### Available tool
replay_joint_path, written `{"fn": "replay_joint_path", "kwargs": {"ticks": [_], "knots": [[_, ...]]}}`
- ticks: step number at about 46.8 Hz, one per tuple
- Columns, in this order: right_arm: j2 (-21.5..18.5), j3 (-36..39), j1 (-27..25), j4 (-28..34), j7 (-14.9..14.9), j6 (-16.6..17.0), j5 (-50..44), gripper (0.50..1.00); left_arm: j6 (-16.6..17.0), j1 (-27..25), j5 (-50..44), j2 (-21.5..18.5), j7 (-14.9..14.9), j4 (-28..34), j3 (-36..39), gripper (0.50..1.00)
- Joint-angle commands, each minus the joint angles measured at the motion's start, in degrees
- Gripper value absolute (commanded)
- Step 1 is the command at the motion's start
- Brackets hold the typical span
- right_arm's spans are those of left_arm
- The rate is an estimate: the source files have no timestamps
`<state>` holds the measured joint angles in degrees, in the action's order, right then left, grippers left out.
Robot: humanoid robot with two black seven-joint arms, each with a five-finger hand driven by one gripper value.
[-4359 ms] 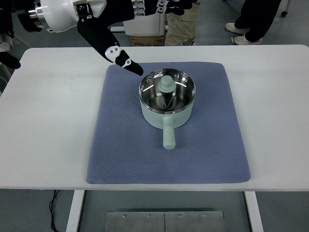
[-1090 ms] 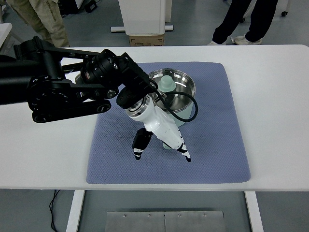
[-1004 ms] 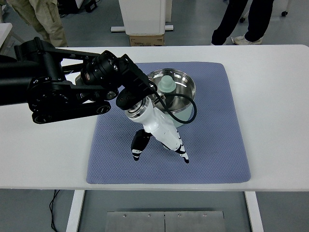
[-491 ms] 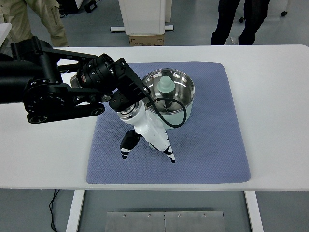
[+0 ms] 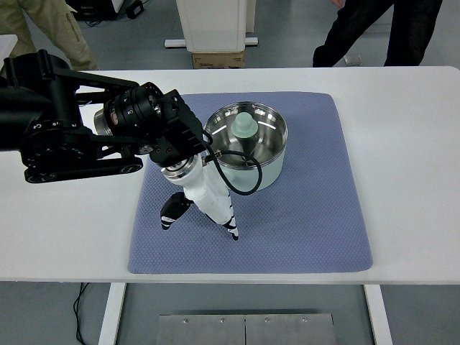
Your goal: Rotate green pot handle
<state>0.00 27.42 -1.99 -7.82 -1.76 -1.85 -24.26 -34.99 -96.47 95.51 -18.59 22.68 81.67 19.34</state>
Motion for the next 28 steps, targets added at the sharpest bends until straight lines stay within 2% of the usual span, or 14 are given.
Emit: {"fn": "replay_joint_path", "kwargs": {"ticks": [1, 28], "knots": [[0.0, 0.0, 0.0, 0.0, 0.0, 0.0, 0.0, 1.0, 0.0, -0.3, 1.2, -0.2, 0.0, 0.0, 1.4, 1.0], [0.0, 0.0, 0.0, 0.0, 0.1, 0.0, 0.0, 1.0, 0.0, -1.3, 8.9, -1.6, -0.1, -2.6, 3.7, 1.0]]}}
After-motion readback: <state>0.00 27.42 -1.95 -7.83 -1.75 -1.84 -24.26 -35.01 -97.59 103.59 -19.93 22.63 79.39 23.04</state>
